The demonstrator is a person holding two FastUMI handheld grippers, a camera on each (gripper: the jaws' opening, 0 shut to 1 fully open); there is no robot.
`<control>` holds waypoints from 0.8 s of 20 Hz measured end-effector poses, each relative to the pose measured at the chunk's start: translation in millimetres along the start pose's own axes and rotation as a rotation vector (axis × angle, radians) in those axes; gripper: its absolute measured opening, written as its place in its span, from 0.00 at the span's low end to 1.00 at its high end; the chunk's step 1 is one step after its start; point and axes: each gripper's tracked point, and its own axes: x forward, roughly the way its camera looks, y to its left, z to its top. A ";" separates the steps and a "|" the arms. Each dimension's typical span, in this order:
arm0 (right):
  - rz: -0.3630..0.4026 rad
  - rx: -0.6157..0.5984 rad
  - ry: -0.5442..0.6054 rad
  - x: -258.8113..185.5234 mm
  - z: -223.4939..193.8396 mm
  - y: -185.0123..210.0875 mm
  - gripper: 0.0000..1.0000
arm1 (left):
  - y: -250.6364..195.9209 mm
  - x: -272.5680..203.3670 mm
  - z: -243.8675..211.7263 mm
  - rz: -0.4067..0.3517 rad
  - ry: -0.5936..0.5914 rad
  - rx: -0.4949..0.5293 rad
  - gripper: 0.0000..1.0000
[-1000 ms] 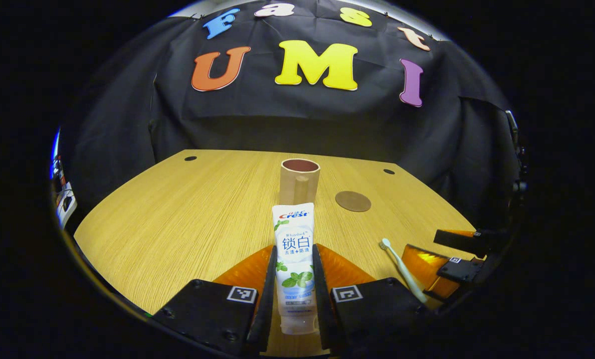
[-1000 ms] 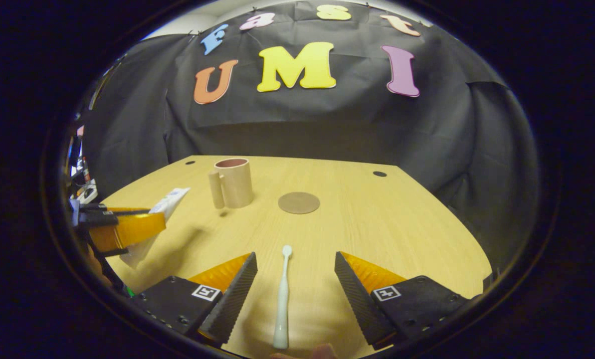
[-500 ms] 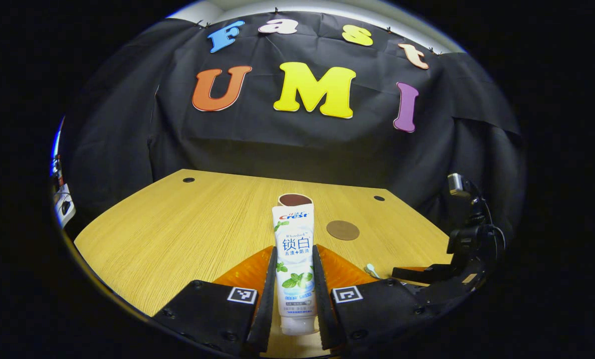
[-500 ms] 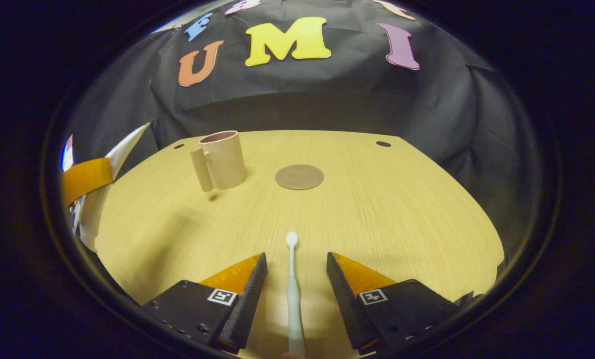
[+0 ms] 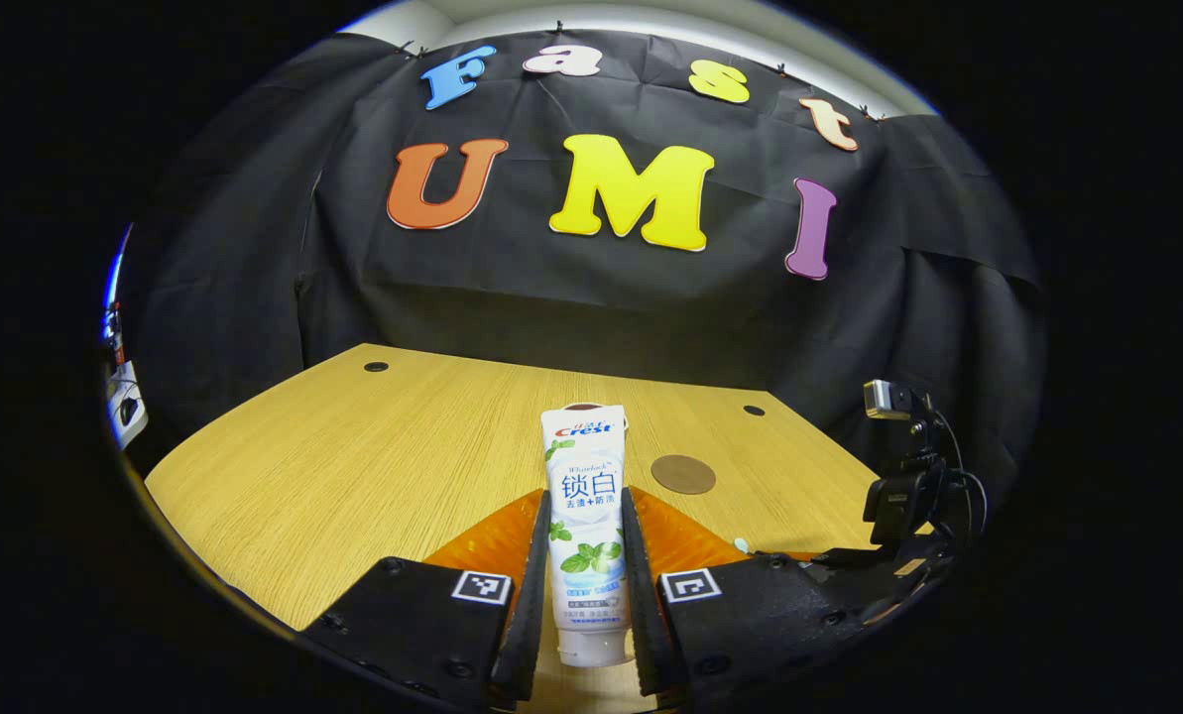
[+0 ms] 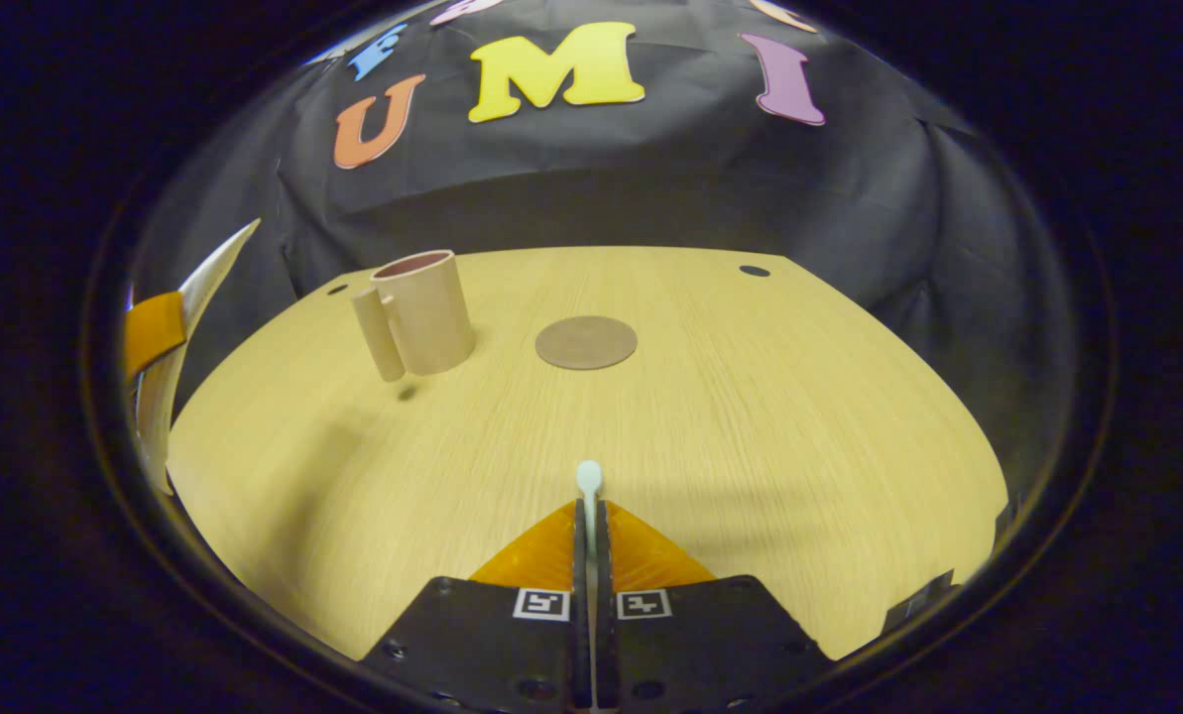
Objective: Put the toothbrush and toothpaste on the desktop into the cup, then pick up the cup and place it on the coaster on the desktop.
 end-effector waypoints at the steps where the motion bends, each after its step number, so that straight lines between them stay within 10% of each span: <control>1: 0.006 0.005 -0.004 3.6 -0.2 -1.6 0.02 | 0.2 0.5 2.7 -0.001 -0.006 0.001 0.41; 16: 0.151 0.068 -0.128 -41.2 34.7 4.9 0.00 | 1.0 57.8 89.6 -0.011 -0.229 0.010 0.40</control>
